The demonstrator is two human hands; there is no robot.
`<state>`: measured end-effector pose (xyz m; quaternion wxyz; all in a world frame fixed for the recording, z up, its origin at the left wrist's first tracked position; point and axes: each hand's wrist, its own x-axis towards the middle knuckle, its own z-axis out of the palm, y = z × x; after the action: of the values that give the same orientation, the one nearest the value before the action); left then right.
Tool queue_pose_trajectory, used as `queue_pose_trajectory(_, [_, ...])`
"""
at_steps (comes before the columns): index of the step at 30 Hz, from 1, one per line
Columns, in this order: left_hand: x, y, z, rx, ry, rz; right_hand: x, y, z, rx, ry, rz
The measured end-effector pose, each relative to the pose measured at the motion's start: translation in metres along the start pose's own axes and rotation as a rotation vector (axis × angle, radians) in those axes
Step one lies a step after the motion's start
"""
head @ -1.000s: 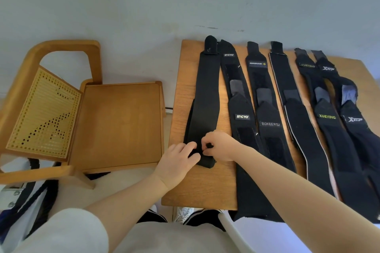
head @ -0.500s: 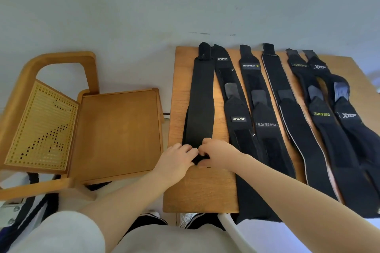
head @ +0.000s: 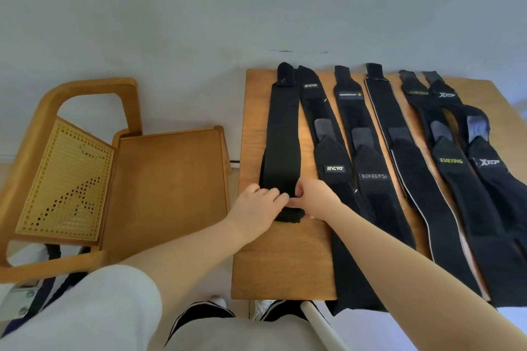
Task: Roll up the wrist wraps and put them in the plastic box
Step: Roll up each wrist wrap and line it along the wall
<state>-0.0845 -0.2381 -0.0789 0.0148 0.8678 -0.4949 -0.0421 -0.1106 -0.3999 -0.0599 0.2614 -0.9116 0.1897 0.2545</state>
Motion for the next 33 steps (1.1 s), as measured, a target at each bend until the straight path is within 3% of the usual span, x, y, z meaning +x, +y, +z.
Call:
queue_pose_trajectory(4, [-0.004,-0.006,0.008,0.058,-0.061,0.131,-0.005,0.003,0.013,-0.070,0.113,-0.068])
queue_pose_trajectory(7, [-0.004,-0.007,0.010,-0.015,-0.024,0.104,-0.017,0.009,0.041,-0.233,0.376,-0.285])
queue_pose_trajectory(9, [-0.001,-0.005,0.009,-0.101,-0.046,0.044,-0.021,0.015,0.049,-0.282,0.466,-0.415])
queue_pose_trajectory(14, [0.006,-0.003,-0.001,-0.304,-0.118,-0.135,-0.024,0.019,0.023,-0.395,0.258,-0.503])
queue_pose_trajectory(18, [0.010,-0.006,-0.007,-0.372,-0.153,-0.156,-0.020,0.013,0.012,-0.403,0.128,-0.470])
queue_pose_trajectory(26, [0.016,-0.009,-0.007,-0.176,-0.003,-0.132,0.007,0.005,-0.015,-0.205,-0.133,-0.293])
queue_pose_trajectory(29, [0.023,-0.016,-0.007,-0.267,0.003,-0.196,0.013,0.000,-0.015,-0.087,-0.019,-0.225])
queue_pose_trajectory(33, [0.028,-0.016,0.001,-0.370,-0.015,-0.278,0.007,-0.004,0.000,-0.307,0.307,-0.302])
